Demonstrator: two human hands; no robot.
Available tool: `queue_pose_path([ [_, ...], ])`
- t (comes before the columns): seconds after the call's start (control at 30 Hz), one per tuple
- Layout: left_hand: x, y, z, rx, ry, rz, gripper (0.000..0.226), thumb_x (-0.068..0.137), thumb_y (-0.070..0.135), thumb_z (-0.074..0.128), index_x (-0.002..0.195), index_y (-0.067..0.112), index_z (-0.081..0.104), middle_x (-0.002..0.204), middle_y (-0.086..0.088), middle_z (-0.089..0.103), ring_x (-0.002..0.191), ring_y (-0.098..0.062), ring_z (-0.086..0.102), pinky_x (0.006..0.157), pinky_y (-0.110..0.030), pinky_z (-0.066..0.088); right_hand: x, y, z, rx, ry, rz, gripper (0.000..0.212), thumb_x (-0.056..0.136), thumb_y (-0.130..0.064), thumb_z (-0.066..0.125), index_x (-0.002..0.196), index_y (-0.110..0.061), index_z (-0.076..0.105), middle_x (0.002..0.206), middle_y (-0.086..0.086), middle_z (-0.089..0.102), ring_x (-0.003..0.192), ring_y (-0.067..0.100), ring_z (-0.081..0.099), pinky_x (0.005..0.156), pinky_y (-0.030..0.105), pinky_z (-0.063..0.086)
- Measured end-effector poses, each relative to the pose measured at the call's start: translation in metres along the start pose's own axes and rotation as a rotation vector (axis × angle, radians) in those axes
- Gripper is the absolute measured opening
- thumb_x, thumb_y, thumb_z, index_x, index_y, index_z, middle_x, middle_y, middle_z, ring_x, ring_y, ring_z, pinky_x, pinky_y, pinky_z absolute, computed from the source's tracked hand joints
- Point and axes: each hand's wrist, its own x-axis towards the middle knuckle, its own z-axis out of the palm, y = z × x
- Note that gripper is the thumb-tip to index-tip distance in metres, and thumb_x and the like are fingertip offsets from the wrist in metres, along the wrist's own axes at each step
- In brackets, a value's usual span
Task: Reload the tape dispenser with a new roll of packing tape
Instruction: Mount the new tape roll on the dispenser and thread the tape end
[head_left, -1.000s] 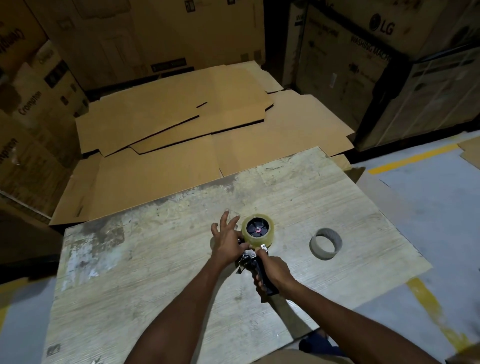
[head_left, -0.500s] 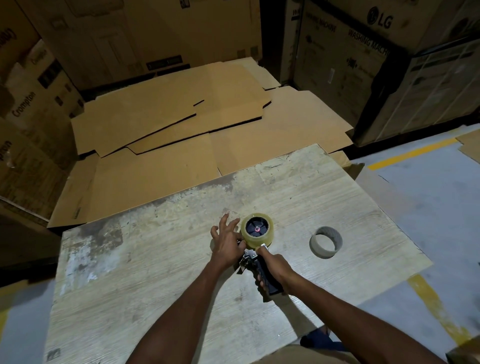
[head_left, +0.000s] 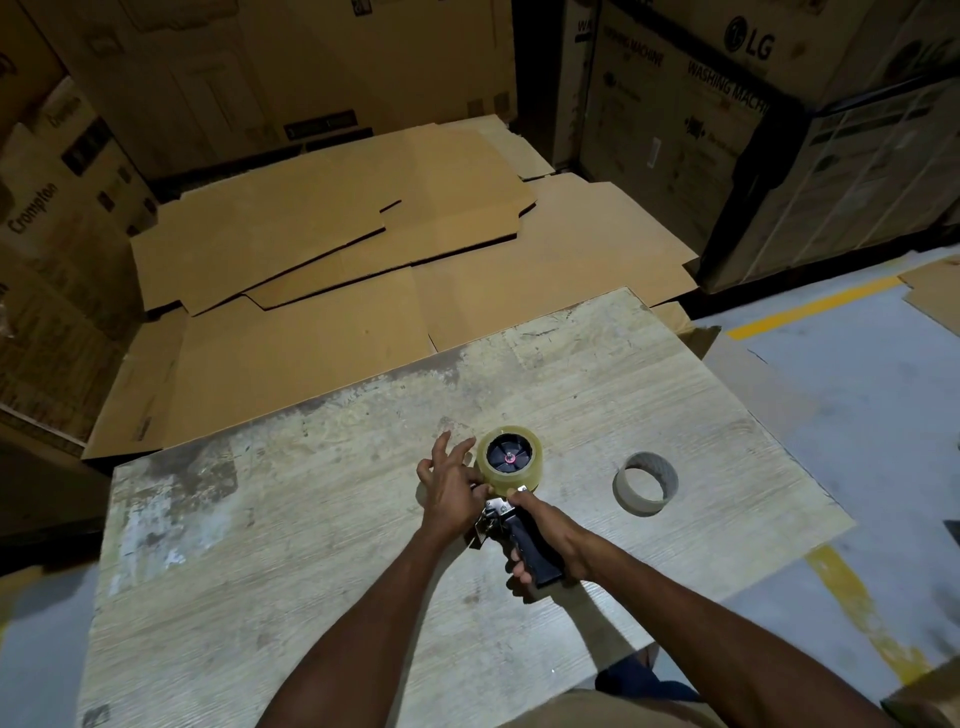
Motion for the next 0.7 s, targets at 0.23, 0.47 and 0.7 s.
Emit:
queue_pose_path([
  [0.23, -0.004, 0.001, 0.005, 0.03, 0.035, 0.056, 0.009, 0.082, 0.022, 0.074, 0.077, 0.022, 0.081, 0.152, 0.004, 0.052, 0.155, -0.025, 0.014, 0.107, -0.047, 0.018, 0.001, 0.0, -0.006, -0.034, 0.028, 0.013, 0.068, 0.089, -0.067, 0.05, 0.094, 0.0, 0.061, 0.072, 0.018, 0.062, 0.057, 0.03, 0.062, 0.055, 0.034, 0.051],
  [0.47, -0.011, 0.009, 0.001, 0.146, 0.057, 0.05, 0.014, 0.085, 0.025, 0.07, 0.085, 0.023, 0.083, 0.155, -0.002, 0.05, 0.156, -0.028, 0.013, 0.113, -0.053, 0.015, 0.003, 0.003, -0.008, 0.006, 0.049, 0.025, 0.066, 0.082, -0.068, 0.059, 0.087, -0.002, 0.059, 0.071, 0.018, 0.06, 0.056, 0.029, 0.059, 0.053, 0.034, 0.048],
  [0.7, -0.01, 0.011, 0.004, 0.106, 0.046, 0.045, 0.014, 0.081, 0.034, 0.079, 0.085, 0.021, 0.083, 0.157, 0.0, 0.046, 0.157, -0.028, 0.012, 0.114, -0.052, 0.011, 0.0, 0.002, -0.008, -0.004, 0.069, 0.025, 0.065, 0.083, -0.068, 0.058, 0.089, -0.003, 0.06, 0.071, 0.018, 0.06, 0.056, 0.029, 0.059, 0.053, 0.033, 0.049],
])
